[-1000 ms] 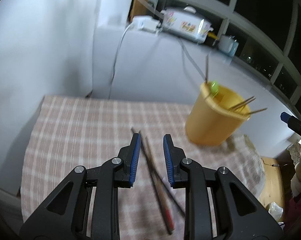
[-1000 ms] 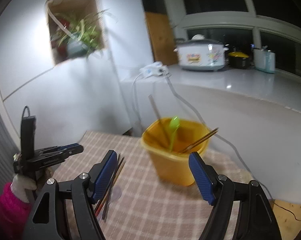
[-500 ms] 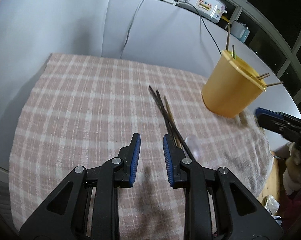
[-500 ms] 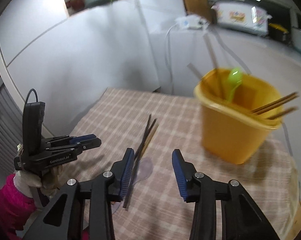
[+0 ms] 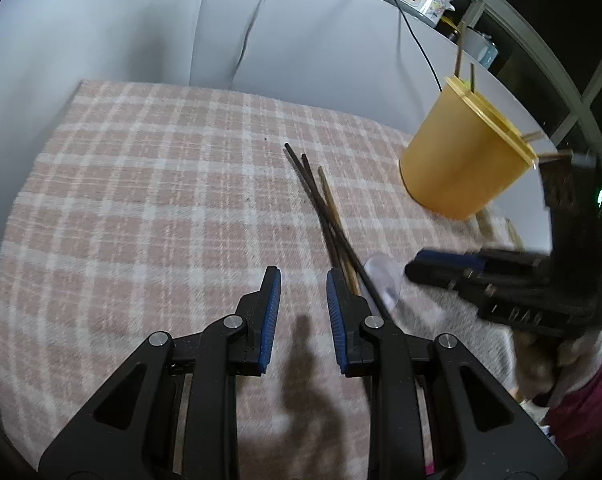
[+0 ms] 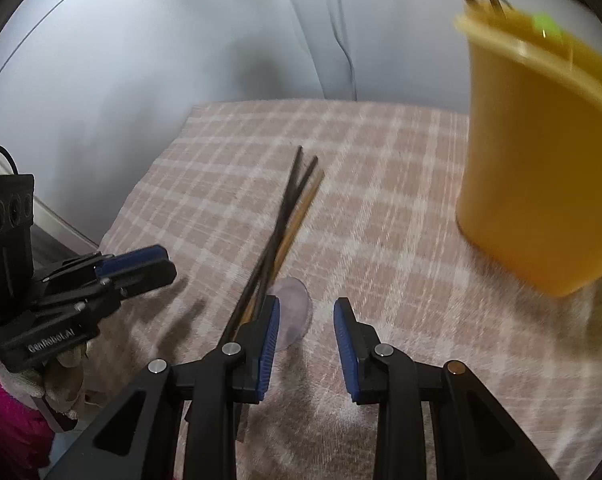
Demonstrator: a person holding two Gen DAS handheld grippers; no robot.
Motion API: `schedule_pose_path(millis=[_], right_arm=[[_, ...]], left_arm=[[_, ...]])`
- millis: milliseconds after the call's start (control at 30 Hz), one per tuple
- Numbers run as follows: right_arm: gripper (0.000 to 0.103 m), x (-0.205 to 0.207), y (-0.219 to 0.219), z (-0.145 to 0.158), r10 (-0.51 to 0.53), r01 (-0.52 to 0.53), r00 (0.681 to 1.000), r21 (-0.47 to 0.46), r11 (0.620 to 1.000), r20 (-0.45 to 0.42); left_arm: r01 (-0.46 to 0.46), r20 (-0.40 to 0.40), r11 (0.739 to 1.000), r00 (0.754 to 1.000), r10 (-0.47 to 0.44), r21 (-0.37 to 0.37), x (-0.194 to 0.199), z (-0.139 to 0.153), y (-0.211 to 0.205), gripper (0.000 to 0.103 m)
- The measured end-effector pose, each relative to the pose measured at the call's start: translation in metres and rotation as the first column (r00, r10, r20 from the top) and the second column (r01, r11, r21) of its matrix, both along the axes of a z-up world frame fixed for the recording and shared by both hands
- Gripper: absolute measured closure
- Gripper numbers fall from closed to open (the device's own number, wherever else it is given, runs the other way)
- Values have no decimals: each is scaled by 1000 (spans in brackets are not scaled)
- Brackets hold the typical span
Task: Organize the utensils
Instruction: 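Close the left tool on a black chopstick while the right tool grips the clear spoon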
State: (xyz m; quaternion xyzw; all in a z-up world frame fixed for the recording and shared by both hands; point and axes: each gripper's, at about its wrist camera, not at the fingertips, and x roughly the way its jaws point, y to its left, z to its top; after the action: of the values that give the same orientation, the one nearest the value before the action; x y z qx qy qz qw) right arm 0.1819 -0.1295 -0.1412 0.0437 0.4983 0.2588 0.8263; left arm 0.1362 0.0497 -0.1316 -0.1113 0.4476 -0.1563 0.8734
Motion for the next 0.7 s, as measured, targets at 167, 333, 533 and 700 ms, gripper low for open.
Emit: schedule_pose_path(millis=[167,333,533,700], right_arm=[[74,5,-3,-13,-15,18,999,69,997,-43],[73,6,-2,-16,-20,24,999,83,996,-48],[72,7,-1,-16,-20,23,999,83,996,-46],[72,6,1,-15,-12,16,999,81,997,-50]], left_arm=[[-37,-32,998,999,35,-49,32,0,-3,80],[-94,-114,987,990,79,-134,72,-8,-6,80],[-105,-168,989,982,86,-108,104,-22,-22,80],[-112,-194,991,976,96,-77,122,-34,-32,80]])
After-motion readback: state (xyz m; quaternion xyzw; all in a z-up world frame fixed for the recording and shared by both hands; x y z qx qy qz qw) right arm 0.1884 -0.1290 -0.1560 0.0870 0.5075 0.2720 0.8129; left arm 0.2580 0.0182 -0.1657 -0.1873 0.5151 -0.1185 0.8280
